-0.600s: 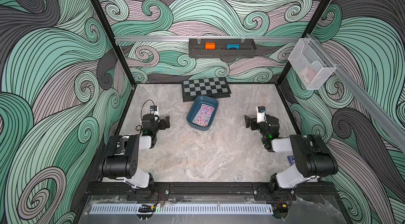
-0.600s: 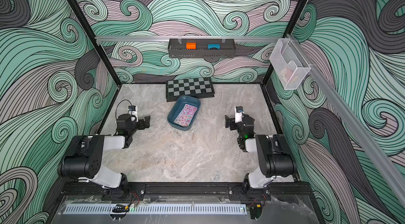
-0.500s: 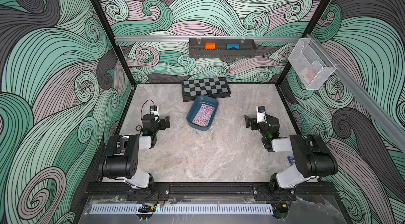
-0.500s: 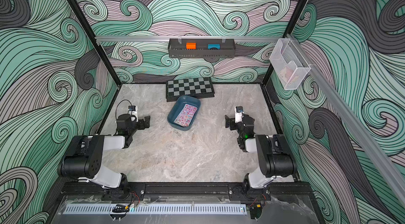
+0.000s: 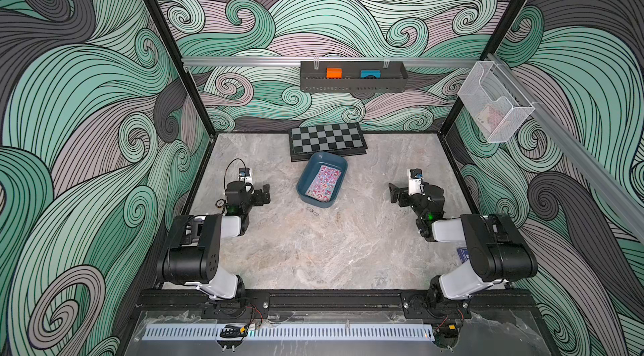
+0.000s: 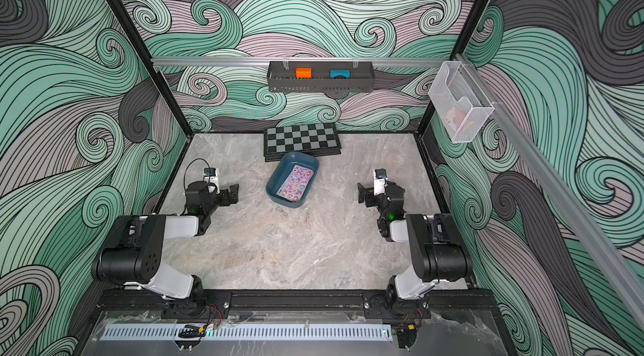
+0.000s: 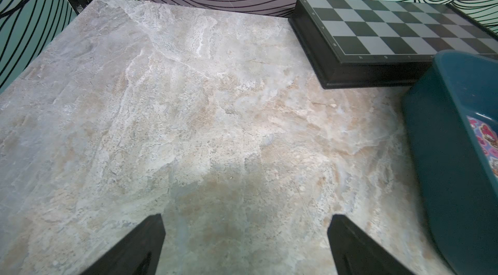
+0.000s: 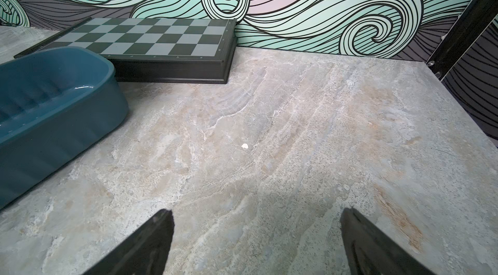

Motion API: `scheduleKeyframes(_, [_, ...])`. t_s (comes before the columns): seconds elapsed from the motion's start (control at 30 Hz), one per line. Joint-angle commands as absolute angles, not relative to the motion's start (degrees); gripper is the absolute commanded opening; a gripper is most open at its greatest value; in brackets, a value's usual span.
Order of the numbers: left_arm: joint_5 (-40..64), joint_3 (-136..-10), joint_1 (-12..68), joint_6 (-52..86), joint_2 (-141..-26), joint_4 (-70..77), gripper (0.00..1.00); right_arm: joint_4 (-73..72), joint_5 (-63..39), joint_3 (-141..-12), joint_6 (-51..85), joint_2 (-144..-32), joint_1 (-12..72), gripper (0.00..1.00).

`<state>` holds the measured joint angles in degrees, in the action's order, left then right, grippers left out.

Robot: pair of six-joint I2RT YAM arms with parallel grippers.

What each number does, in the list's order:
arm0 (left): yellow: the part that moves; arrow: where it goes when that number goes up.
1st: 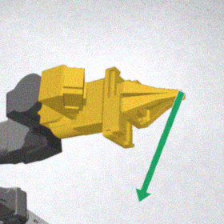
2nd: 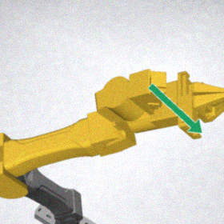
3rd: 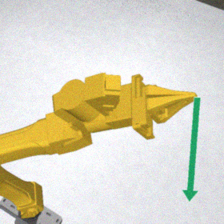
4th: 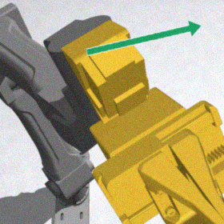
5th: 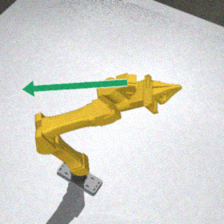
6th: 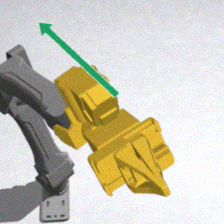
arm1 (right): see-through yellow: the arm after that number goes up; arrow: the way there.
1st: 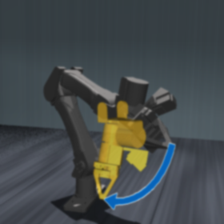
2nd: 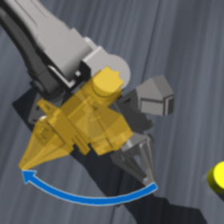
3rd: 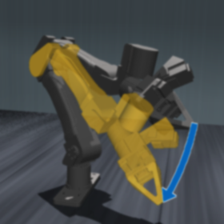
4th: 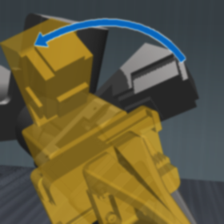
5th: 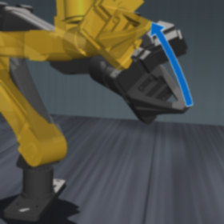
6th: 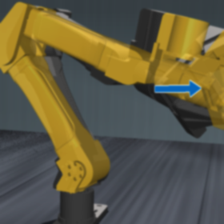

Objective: Take the stickers out of the storage box
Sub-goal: Adjust the storage box at the center of the board.

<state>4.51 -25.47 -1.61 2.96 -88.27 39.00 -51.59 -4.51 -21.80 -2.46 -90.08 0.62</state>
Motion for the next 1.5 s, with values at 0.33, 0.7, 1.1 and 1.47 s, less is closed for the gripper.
scheduleKeyframes(0.33, [5.1, -27.1, -2.1, 2.5, -87.7, 38.8, 0.99, -52.1, -4.3, -22.7, -2.9, -89.4, 0.5, 0.99])
scheduleKeyframes(0.7, [7.2, -29.3, -2.0, 1.7, -82.0, 30.5, 0.99, -30.3, 5.3, -27.6, 2.5, -74.0, 1.8, 0.99])
scheduleKeyframes(1.1, [26.3, -41.3, -1.9, 24.1, -80.2, 11.4, 0.99, 11.9, -14.2, -59.9, 23.0, -84.2, 4.6, 0.99])
scheduleKeyframes(1.47, [45.5, -53.4, 9.7, 32.3, -102.6, 15.5, 0.99, 16.2, -20.9, -70.3, 26.0, -94.5, 11.9, 0.99])
